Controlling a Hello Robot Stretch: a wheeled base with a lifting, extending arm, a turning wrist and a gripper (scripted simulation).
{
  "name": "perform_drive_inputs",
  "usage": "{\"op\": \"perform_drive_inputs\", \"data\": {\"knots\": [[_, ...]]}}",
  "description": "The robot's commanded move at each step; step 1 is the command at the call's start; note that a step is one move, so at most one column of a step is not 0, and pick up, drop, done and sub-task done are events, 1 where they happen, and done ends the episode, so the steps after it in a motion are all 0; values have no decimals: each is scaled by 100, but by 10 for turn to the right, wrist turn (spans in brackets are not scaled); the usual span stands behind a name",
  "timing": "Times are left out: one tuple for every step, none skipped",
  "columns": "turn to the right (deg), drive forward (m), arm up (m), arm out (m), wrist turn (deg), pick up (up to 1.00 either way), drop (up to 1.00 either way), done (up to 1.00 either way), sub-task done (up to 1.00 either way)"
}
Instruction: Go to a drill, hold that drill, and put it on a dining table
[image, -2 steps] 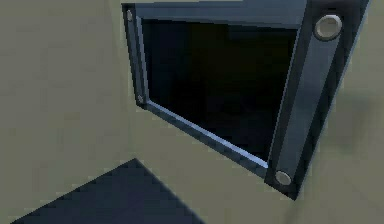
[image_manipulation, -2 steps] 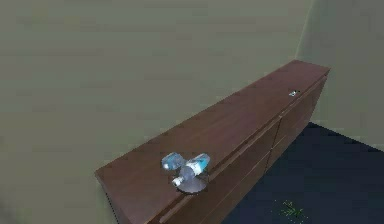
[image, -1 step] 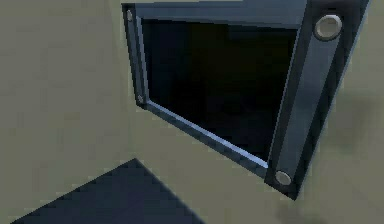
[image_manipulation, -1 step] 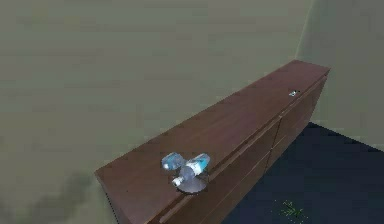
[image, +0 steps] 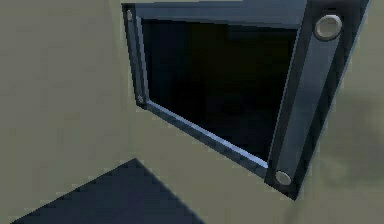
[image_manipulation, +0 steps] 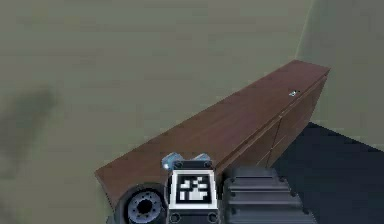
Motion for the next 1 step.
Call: {"op": "perform_drive_inputs", "data": {"knots": [[0,0,0,18,0,0,0,0,0]]}}
